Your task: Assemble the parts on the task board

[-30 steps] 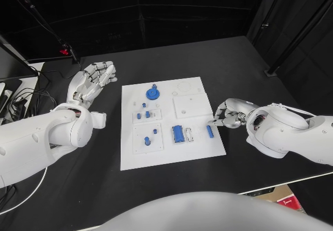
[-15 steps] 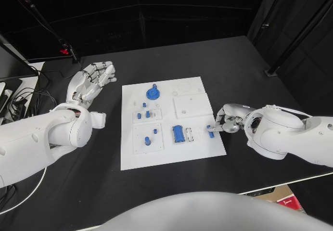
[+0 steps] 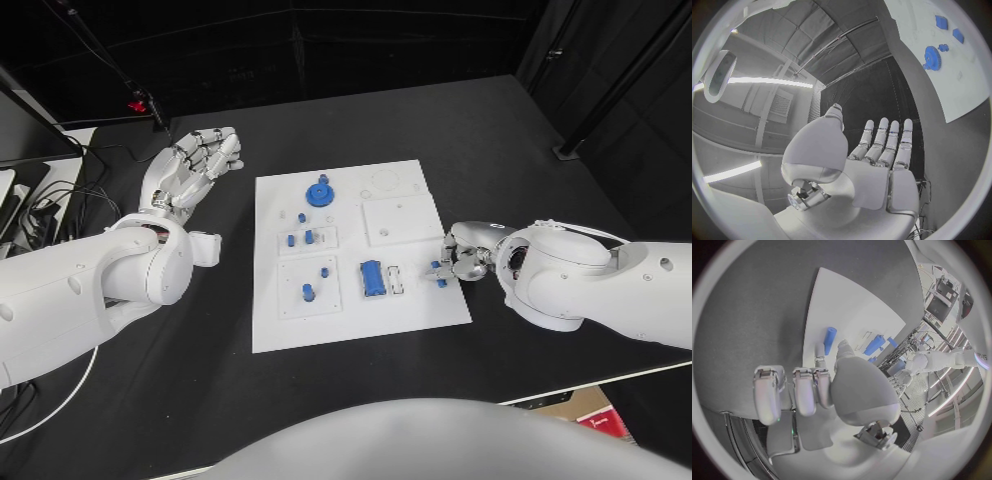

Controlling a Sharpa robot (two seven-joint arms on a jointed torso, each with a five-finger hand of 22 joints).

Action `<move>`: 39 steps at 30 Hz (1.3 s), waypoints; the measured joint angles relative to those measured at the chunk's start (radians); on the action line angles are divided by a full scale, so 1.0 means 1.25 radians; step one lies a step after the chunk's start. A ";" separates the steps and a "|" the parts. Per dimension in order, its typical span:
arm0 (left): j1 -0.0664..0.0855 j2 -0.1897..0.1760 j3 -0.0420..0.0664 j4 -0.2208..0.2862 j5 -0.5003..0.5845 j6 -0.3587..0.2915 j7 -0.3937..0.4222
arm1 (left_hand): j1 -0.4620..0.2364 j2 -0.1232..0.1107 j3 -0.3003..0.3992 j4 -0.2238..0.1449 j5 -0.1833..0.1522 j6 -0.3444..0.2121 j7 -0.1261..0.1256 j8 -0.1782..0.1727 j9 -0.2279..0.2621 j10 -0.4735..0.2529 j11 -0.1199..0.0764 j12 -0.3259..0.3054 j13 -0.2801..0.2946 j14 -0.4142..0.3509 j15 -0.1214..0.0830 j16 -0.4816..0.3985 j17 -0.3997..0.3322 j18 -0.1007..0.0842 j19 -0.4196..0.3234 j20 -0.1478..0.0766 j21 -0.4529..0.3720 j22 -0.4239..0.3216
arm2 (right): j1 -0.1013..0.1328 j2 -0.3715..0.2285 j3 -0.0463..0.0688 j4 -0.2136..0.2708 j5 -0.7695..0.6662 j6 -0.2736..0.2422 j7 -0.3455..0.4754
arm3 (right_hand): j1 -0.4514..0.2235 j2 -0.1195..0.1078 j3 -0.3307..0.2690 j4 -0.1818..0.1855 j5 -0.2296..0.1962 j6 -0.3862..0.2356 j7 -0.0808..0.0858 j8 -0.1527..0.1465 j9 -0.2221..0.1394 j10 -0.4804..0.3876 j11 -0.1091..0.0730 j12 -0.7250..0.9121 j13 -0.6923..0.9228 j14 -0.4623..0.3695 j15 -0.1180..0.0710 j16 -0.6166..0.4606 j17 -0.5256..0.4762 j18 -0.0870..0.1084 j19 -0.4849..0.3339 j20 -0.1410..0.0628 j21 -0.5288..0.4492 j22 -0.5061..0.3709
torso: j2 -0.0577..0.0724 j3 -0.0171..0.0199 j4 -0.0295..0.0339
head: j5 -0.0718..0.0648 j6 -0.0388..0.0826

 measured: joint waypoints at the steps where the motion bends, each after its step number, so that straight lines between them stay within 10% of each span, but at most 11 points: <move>1: 0.000 0.000 0.000 0.000 0.000 0.000 0.000 | 0.000 0.000 0.000 0.000 0.000 0.000 0.000 0.000 0.000 0.000 0.000 0.000 0.000 0.000 0.000 0.000 0.000 0.000 0.000 0.000 0.000 0.000 | 0.000 0.003 0.000 -0.001 -0.001 0.003 0.000 | 0.002 0.002 0.000 0.000 0.000 0.000 0.000 0.001 0.000 0.000 0.000 0.000 0.000 0.000 0.000 0.000 0.000 0.000 0.000 0.000 0.000 0.000 | 0.000 0.0000 -0.0002 | 0.000 0.000; 6: 0.000 0.000 0.000 0.001 0.000 0.000 0.000 | 0.000 0.000 0.000 0.000 0.000 0.000 0.000 0.000 0.000 0.000 0.000 0.000 0.000 0.000 0.000 0.000 0.000 0.000 0.000 0.000 0.000 0.000 | 0.002 0.014 0.002 -0.008 -0.004 0.017 0.001 | 0.026 0.010 0.006 -0.006 0.004 0.003 0.000 0.001 0.008 0.000 0.000 0.000 0.000 0.000 0.000 0.000 0.000 0.000 0.000 0.000 0.000 0.000 | 0.000 0.0000 -0.0003 | -0.001 0.000; 8: 0.000 0.000 0.000 0.001 0.000 0.000 0.000 | 0.000 0.000 0.000 0.000 0.000 0.000 0.000 0.000 0.000 0.000 0.000 0.000 0.000 0.000 0.000 0.000 0.000 0.000 0.000 0.000 0.000 0.000 | 0.002 0.019 0.002 -0.014 -0.006 0.024 0.001 | 0.036 0.012 0.009 -0.009 0.004 -0.006 0.000 -0.001 0.104 0.000 0.000 0.000 0.000 0.003 0.003 0.000 0.000 0.000 0.000 0.000 0.000 0.000 | 0.000 0.0000 -0.0003 | -0.001 0.000; 16: 0.000 -0.001 0.000 0.002 0.000 0.000 0.000 | 0.000 0.000 0.000 0.000 0.000 0.000 0.000 0.000 0.000 0.000 0.000 0.000 0.000 0.000 0.000 0.000 0.000 0.000 0.000 0.000 0.000 0.000 | 0.001 0.035 0.003 -0.031 -0.010 0.051 0.002 | 0.097 0.011 0.030 -0.035 -0.040 -0.013 -0.001 -0.001 0.340 0.000 0.000 0.001 0.003 0.003 0.003 0.000 0.000 0.000 0.000 0.000 0.000 0.000 | -0.001 -0.0002 -0.0003 | 0.000 0.000; 27: 0.000 0.000 0.000 0.002 0.000 0.000 0.000 | 0.004 0.004 0.000 0.000 0.004 0.000 0.000 0.003 -0.001 0.000 0.000 0.000 -0.001 0.000 0.000 0.003 -0.001 0.000 0.000 0.000 0.000 0.000 | -0.001 0.040 0.007 -0.032 -0.013 0.067 0.006 | 0.123 0.003 0.077 -0.049 -0.092 -0.033 -0.001 -0.002 0.373 0.000 0.000 0.004 0.002 0.003 0.003 0.000 0.000 0.000 0.000 0.000 0.000 0.000 | -0.001 -0.0005 -0.0008 | -0.001 0.000; 30: 0.000 0.000 0.000 0.001 0.000 0.000 0.000 | 0.004 0.004 0.000 0.000 0.004 0.000 0.000 0.003 -0.001 0.000 0.000 0.000 -0.001 0.000 0.000 0.003 -0.001 0.000 0.000 0.000 0.000 0.000 | -0.001 0.041 0.007 -0.031 -0.013 0.067 0.007 | 0.125 0.005 0.095 -0.048 -0.094 -0.040 -0.002 -0.023 0.425 0.000 0.000 0.006 0.002 0.003 0.003 0.000 0.000 0.000 0.000 0.000 0.000 0.000 | -0.001 -0.0004 -0.0008 | -0.001 0.000; 39: 0.000 -0.001 0.000 0.001 0.000 0.000 0.000 | 0.004 0.004 0.000 0.000 0.003 0.000 0.000 0.003 -0.001 0.000 0.000 0.000 -0.001 0.000 0.000 0.003 -0.001 0.000 0.000 0.000 0.000 0.000 | -0.004 0.040 0.006 -0.027 -0.012 0.045 0.013 | 0.162 -0.002 0.161 -0.025 -0.106 0.058 -0.019 -0.101 0.423 -0.001 -0.019 0.001 0.002 0.003 -0.009 0.000 0.000 0.000 0.000 -0.006 0.000 0.000 | 0.000 -0.0003 -0.0008 | 0.001 0.000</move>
